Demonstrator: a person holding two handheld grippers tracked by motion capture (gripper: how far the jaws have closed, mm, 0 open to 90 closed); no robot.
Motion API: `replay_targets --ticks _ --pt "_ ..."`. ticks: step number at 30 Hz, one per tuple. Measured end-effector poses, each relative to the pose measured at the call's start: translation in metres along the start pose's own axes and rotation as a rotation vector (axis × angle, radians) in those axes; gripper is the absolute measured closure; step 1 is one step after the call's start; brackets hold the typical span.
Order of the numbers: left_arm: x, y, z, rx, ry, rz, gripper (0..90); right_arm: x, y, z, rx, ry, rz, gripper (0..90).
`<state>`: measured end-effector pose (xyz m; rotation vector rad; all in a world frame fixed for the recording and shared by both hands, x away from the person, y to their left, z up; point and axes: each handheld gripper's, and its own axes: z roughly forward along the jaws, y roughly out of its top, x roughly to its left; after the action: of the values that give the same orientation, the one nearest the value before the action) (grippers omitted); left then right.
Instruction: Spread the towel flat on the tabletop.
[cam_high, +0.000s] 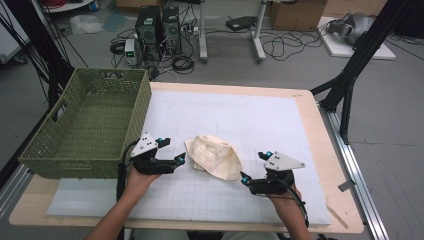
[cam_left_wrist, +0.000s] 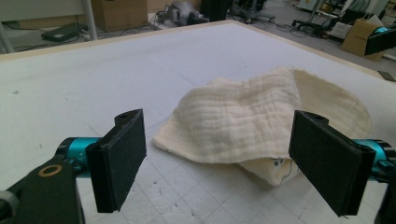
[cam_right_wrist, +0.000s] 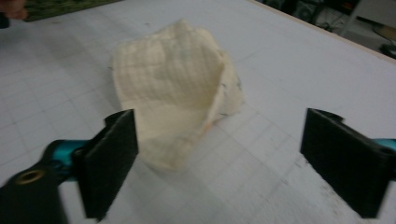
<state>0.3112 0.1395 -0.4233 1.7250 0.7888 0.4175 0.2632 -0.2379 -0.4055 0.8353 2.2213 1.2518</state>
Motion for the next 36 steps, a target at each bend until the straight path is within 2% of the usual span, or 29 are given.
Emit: replay_targets --ticks 2,5,9,15,19,24,32,36 --pt "0.000 0.000 0.000 0.004 0.004 0.002 19.6 0.006 0.004 0.006 -0.004 0.017 -0.022 17.0" --pt "0.000 0.000 0.000 0.004 0.007 0.004 19.9 0.013 0.010 0.016 0.008 0.062 -0.057 24.0" --pt "-0.001 -0.001 0.001 0.002 0.007 0.007 20.6 0.024 0.012 0.037 0.063 0.117 -0.094 33.4" --pt "0.000 -0.001 0.000 -0.007 0.013 0.000 20.6 0.037 0.017 0.068 0.120 0.169 -0.144 40.1" --pt "0.001 -0.001 0.000 -0.008 0.016 -0.004 20.6 0.040 0.017 0.084 0.168 0.177 -0.158 43.3" --pt "0.002 -0.002 0.001 -0.003 0.019 -0.006 20.7 0.040 0.013 0.098 0.228 0.166 -0.153 49.7" --pt "0.003 -0.002 0.001 -0.003 0.030 -0.017 22.1 0.035 0.014 0.100 0.241 0.224 -0.083 63.8" --pt "0.004 -0.002 -0.001 -0.010 0.044 -0.019 25.1 0.028 0.014 0.101 0.240 0.233 -0.044 77.4"
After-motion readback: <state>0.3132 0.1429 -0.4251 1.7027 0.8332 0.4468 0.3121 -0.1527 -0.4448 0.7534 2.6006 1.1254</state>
